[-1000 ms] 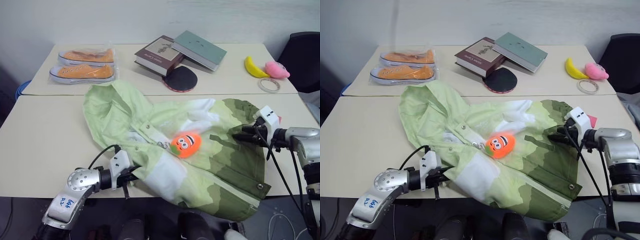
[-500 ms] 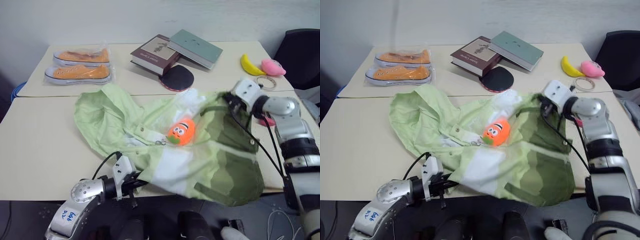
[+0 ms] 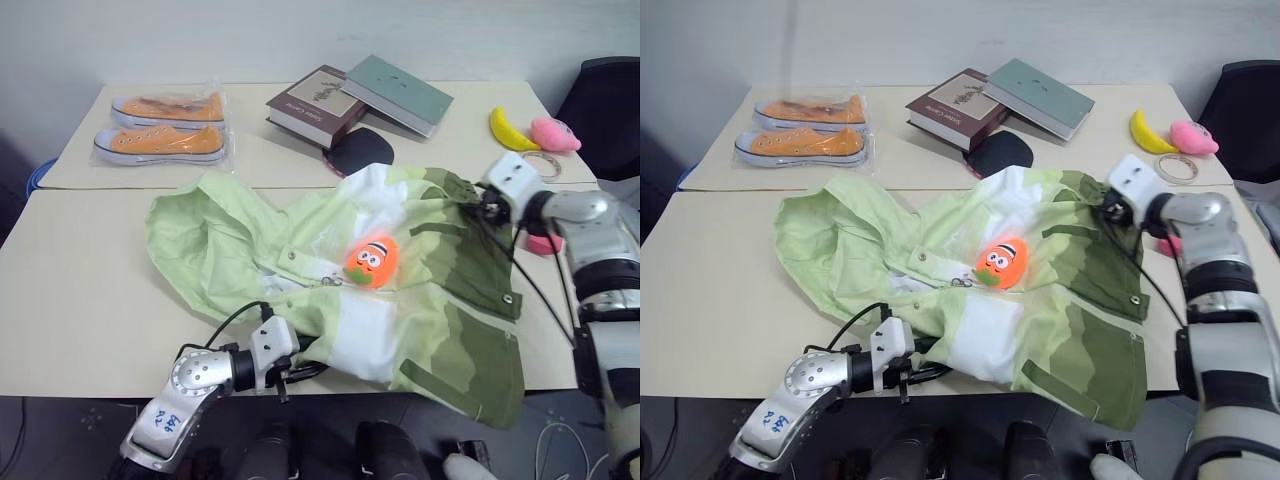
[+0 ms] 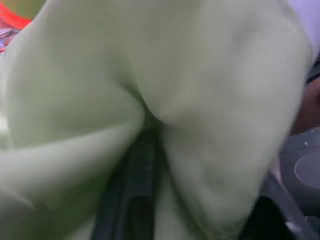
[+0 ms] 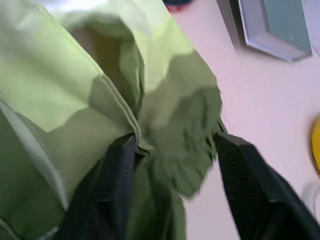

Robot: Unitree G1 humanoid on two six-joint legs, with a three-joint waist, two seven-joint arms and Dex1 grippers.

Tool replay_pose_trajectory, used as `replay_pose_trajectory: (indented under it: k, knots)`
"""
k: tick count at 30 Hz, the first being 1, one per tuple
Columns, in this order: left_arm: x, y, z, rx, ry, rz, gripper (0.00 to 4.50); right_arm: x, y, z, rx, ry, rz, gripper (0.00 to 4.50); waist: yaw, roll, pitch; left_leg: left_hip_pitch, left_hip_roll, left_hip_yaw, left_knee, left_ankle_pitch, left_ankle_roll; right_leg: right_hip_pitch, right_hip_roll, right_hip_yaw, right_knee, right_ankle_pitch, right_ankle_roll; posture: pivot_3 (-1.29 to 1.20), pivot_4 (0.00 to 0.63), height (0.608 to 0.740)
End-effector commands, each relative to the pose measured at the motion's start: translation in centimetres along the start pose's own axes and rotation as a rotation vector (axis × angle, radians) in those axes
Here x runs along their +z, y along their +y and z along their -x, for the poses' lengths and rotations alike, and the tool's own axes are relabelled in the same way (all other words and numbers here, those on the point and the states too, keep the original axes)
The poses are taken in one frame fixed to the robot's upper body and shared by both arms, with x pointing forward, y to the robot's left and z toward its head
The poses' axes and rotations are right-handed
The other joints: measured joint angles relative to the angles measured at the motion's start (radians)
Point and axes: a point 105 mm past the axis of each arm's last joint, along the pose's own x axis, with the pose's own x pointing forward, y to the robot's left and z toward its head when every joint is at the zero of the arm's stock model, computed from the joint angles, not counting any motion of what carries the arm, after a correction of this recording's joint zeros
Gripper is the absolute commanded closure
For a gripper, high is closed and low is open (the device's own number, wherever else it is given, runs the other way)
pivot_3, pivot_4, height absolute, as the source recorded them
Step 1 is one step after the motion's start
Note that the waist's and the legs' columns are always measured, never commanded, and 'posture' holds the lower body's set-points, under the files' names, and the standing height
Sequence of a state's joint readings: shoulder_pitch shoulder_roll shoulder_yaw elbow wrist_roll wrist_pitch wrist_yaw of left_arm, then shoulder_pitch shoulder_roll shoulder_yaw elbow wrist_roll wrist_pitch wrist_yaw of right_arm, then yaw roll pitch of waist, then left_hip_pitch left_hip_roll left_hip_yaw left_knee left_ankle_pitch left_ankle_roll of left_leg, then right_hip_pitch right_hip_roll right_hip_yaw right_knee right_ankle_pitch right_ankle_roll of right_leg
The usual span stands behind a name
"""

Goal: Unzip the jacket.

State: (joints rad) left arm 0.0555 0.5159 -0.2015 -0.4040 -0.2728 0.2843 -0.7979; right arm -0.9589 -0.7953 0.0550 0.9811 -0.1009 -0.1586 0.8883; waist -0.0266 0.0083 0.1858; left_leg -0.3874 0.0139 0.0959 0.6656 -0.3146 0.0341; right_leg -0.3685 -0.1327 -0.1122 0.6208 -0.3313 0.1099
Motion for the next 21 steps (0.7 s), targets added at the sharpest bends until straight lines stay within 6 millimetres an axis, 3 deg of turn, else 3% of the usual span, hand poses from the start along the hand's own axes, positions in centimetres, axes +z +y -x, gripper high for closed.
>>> replay_pose_trajectory:
  k: [1,3,5,9,11,16,21]
  knots:
    - [1.6,0.5,3.6,0.013,-0.024,-0.025,1.52,-0.5,-1.0,3.9,0.03,-0.054,0.007,0.67,0.001,0.001,0.001,0.0,0.0,0.0,0.0,0.0,0.0,0.0,0.0,0.0,0.0,0.0,0.0,0.0,0.15,0.74]
    - [1.8,0.9,5.6,0.012,-0.023,-0.025,0.86,-0.4,-0.4,5.5,0.076,-0.114,0.016,0.0,0.001,0.003,0.002,0.0,0.0,-0.001,0.0,0.001,-0.001,0.0,0.0,-0.001,0.0,0.0,0.0,0.0,0.15,0.74]
    - [2.0,1.3,7.5,0.006,-0.023,0.012,0.16,0.3,0.8,6.9,0.139,-0.198,0.031,0.0,0.0,0.004,0.003,0.0,0.0,0.0,0.0,0.001,-0.001,0.0,0.0,-0.001,0.0,0.0,0.0,0.0,0.15,0.74]
    - [2.9,2.7,10.4,0.004,-0.008,0.036,0.02,2.5,4.1,8.7,0.293,-0.334,0.084,0.0,-0.003,0.004,0.003,0.002,0.001,0.0,0.0,0.001,-0.001,0.001,0.001,0.0,0.0,0.0,0.0,0.0,0.15,0.74]
    - [4.1,3.7,10.9,-0.001,-0.017,-0.004,0.02,3.9,6.6,8.5,0.375,-0.378,0.11,0.0,0.0,0.004,0.003,0.002,0.001,0.0,0.0,0.001,-0.001,0.0,0.001,0.0,0.001,0.0,0.0,0.0,0.15,0.74]
    - [7.3,5.6,8.0,-0.141,-0.085,-0.063,0.02,6.3,12.1,5.9,0.502,-0.438,0.117,0.0,0.016,0.001,0.003,0.002,0.0,-0.001,0.001,0.001,-0.002,0.0,0.0,0.0,0.002,0.0,0.0,0.0,0.15,0.74]
    - [8.4,8.1,3.9,-0.194,-0.066,-0.141,0.02,6.5,14.5,2.4,0.529,-0.419,0.251,0.0,0.027,0.0,0.003,-0.001,-0.004,0.001,0.001,0.002,-0.001,-0.005,0.003,0.0,0.006,0.0,0.0,0.0,0.15,0.74]
